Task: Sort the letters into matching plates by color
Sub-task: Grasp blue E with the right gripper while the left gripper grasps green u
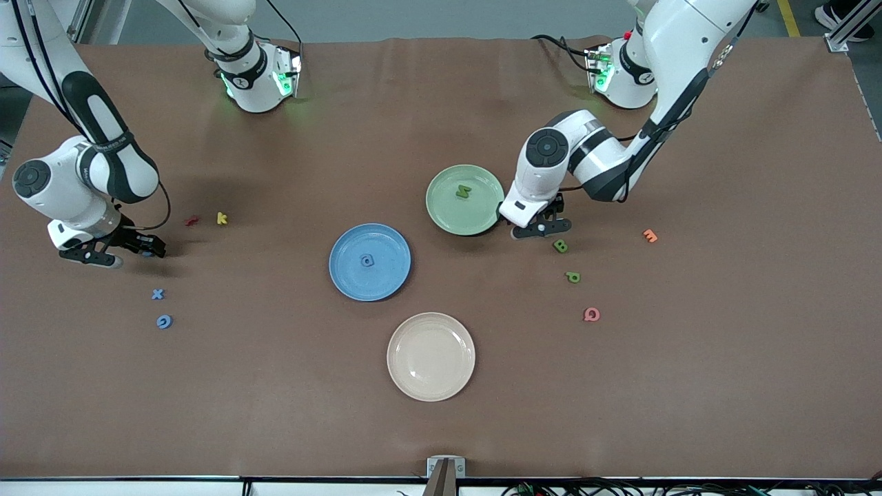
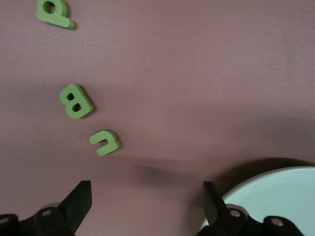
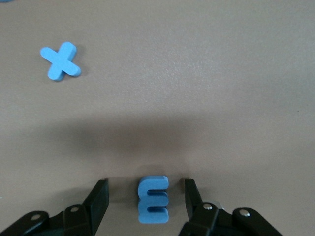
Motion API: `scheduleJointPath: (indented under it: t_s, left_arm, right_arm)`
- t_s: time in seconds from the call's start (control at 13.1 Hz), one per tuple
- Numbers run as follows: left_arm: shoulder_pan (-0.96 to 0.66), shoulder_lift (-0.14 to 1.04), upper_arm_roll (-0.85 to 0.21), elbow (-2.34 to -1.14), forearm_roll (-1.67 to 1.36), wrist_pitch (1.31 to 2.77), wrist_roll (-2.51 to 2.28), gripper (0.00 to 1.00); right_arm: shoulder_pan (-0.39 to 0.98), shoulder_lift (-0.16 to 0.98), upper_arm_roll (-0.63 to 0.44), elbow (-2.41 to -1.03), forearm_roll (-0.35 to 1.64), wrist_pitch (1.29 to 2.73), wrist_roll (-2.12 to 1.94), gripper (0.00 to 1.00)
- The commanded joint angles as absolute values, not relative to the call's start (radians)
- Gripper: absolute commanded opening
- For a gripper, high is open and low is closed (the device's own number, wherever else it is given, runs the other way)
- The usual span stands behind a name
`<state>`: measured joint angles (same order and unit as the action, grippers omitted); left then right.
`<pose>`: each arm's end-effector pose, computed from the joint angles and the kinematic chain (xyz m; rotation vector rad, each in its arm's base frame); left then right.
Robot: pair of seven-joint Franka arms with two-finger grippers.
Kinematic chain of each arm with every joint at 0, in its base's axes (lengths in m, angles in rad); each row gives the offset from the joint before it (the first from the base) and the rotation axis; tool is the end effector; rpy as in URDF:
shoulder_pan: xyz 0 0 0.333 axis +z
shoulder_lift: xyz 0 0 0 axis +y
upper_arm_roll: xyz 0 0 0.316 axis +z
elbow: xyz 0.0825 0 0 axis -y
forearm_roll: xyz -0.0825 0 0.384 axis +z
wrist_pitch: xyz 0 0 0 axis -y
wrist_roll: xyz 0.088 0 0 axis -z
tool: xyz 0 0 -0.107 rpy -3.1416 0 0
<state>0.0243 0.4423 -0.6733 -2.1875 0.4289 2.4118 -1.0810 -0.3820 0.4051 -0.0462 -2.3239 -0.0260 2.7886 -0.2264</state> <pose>0.4335 -0.3328 0.2167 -3.0753 -0.1994 0.0861 0.4769 -0.2175 0.1708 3.0835 -0.2680 0.0738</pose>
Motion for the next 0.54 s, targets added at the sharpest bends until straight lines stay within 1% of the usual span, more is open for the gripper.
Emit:
scheduleJointPath:
  t_s: [0.0, 0.08, 0.31, 0.38, 0.46]
  left_arm:
    - [0.063, 0.4, -0.68, -2.246, 0.471, 2.456, -1.081, 0.99]
    - [0.074, 0.406, -0.68, -2.252, 0.486, 2.473, -1.081, 0.99]
    - [0.104, 0.425, -0.68, -2.266, 0.526, 2.528, -1.081, 0.98]
    - [0.104, 0.436, -0.677, -2.266, 0.526, 2.542, -1.081, 0.98]
    - [0.104, 0.448, -0.675, -2.266, 0.535, 2.555, -1.083, 0.98]
  right_arm:
    - [-0.42, 0.41, -0.026, -2.316, -0.037, 2.784, -0.259, 0.68]
    - [-0.431, 0.41, -0.026, -2.316, -0.037, 2.781, -0.277, 0.6]
    - [-0.445, 0.41, -0.025, -2.316, -0.035, 2.775, -0.296, 0.2]
    - [-0.445, 0.41, -0.025, -2.316, -0.035, 2.775, -0.295, 0.08]
    - [-0.442, 0.41, -0.023, -2.316, -0.035, 2.775, -0.288, 0.03]
